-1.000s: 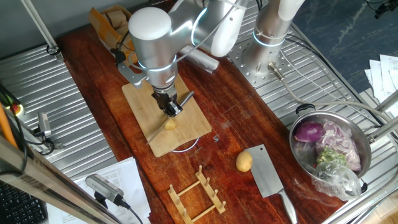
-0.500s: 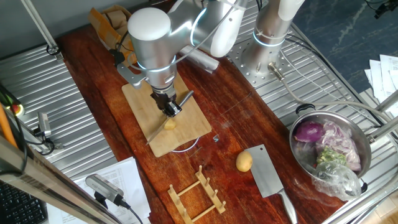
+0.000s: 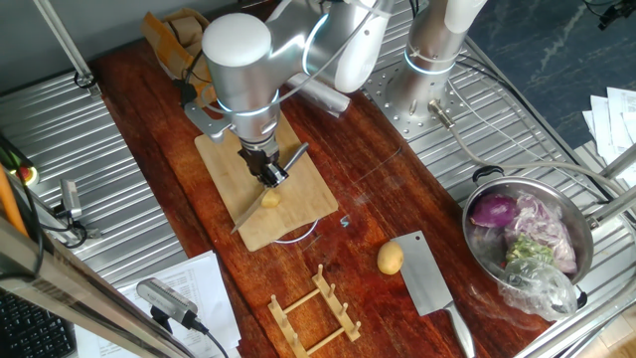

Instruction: Chop the potatoes

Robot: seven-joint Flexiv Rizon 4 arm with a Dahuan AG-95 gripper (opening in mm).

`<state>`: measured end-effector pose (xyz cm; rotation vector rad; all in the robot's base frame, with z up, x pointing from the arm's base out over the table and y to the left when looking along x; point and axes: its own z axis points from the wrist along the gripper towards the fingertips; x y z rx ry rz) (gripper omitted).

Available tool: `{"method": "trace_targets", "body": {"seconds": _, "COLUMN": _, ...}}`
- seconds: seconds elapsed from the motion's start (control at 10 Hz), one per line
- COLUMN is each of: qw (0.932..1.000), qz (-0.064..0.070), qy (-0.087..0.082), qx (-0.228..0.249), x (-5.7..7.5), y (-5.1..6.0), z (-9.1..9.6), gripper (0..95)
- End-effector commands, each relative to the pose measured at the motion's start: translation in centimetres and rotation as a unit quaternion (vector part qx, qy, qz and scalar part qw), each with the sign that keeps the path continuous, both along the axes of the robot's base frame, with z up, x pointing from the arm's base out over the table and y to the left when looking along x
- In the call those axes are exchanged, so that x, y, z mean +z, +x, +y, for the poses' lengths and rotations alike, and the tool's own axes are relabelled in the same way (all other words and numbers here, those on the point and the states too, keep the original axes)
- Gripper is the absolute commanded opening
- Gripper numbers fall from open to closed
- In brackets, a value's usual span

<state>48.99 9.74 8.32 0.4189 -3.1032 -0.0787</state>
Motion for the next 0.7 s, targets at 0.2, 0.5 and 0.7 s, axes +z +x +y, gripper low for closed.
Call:
{"method": "trace_targets", "body": {"seconds": 0.2, "qw": 1.0, "qz": 0.0, "qy": -0.001, "qx": 0.001, "x": -2.37, "y": -0.11, "z": 0.03, "gripper": 0.0}}
{"method": "trace_targets", "body": {"seconds": 0.5, "qw": 1.0, "qz": 0.001, "qy": -0.001, "qx": 0.0, "x": -2.37, "y": -0.12, "z": 0.03, "gripper": 0.0}}
{"method": "trace_targets", "body": {"seconds": 0.7, "qw": 1.0, "qz": 0.001, "qy": -0.002, "qx": 0.001, "x": -2.78, "y": 0.05, "z": -0.06, "gripper": 0.0}}
